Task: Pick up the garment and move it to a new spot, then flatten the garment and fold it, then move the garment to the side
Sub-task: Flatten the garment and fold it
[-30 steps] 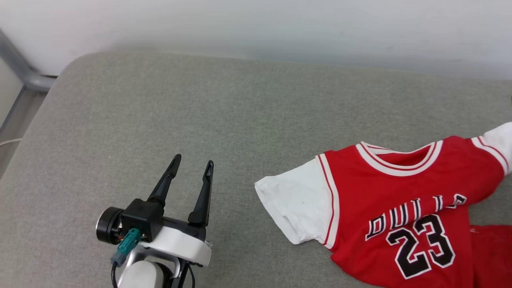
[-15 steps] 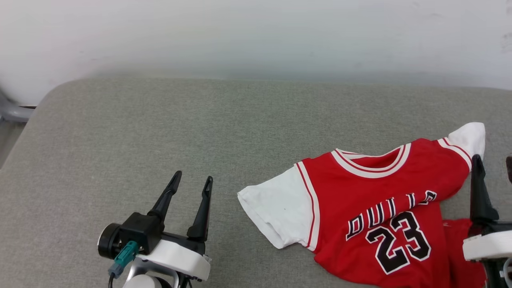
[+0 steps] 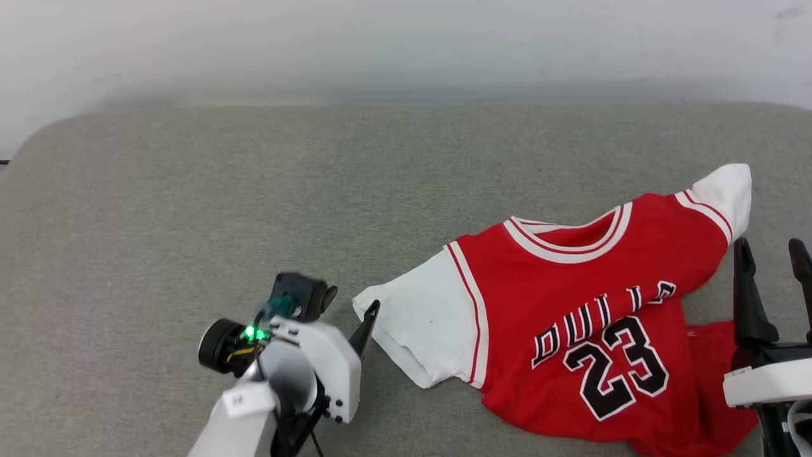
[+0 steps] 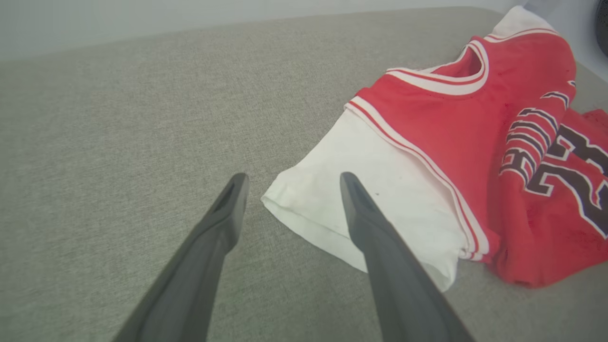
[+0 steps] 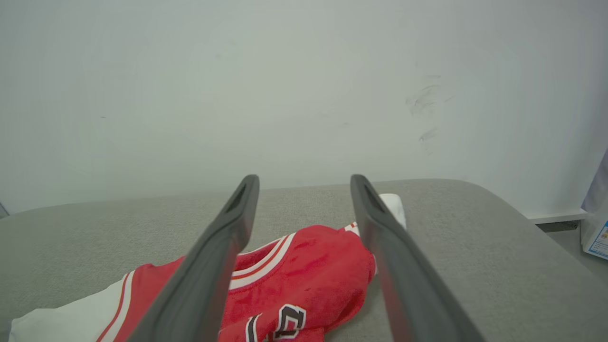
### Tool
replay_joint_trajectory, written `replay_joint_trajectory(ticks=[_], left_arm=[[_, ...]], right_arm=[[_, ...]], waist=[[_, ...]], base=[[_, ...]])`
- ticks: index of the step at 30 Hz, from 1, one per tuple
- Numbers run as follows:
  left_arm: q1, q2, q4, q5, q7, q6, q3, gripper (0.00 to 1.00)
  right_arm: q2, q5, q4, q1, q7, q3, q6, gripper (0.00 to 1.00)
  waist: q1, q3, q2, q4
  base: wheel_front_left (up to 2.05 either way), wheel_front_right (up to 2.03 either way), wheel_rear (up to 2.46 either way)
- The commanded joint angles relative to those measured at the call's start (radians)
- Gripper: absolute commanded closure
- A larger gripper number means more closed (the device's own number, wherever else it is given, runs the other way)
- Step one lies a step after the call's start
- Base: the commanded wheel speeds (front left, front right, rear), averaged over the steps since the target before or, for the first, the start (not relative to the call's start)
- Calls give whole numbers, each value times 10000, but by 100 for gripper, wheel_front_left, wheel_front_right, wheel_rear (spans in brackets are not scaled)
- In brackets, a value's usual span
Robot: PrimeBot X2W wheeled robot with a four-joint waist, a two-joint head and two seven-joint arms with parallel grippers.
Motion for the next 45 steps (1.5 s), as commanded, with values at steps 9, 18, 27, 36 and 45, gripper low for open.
replay_joint_trajectory(ticks=[9, 18, 27, 36, 45], left_arm=[[-1195, 362, 174, 259, 3182, 483, -254, 0], [-1438, 363, 1304, 244, 2886, 690, -200, 0], [-1686, 579, 1830, 64, 2191, 707, -23, 100], [-2041, 1343, 1604, -152, 897, 1296, 1112, 100], [-1595, 1840, 1847, -398, 139, 1555, 1724, 100]], right_arm=[[198, -225, -136, -384, 35, 252, -7, 0], [460, -638, 26, -610, 121, -40, -7, 0], [658, -931, 155, -735, 259, -370, -7, 0], [814, -1119, 370, -712, 586, -370, -7, 0], [969, -1334, 687, -759, 1302, -506, -7, 0]], waist=[[1, 654, 0, -504], [1, 1182, 0, -763], [1, 1350, 0, -690], [1, 1126, 0, -458], [1, 1074, 0, -161]], base=[[0, 0, 0], [0, 0, 0], [0, 0, 0], [0, 0, 0], [0, 0, 0]])
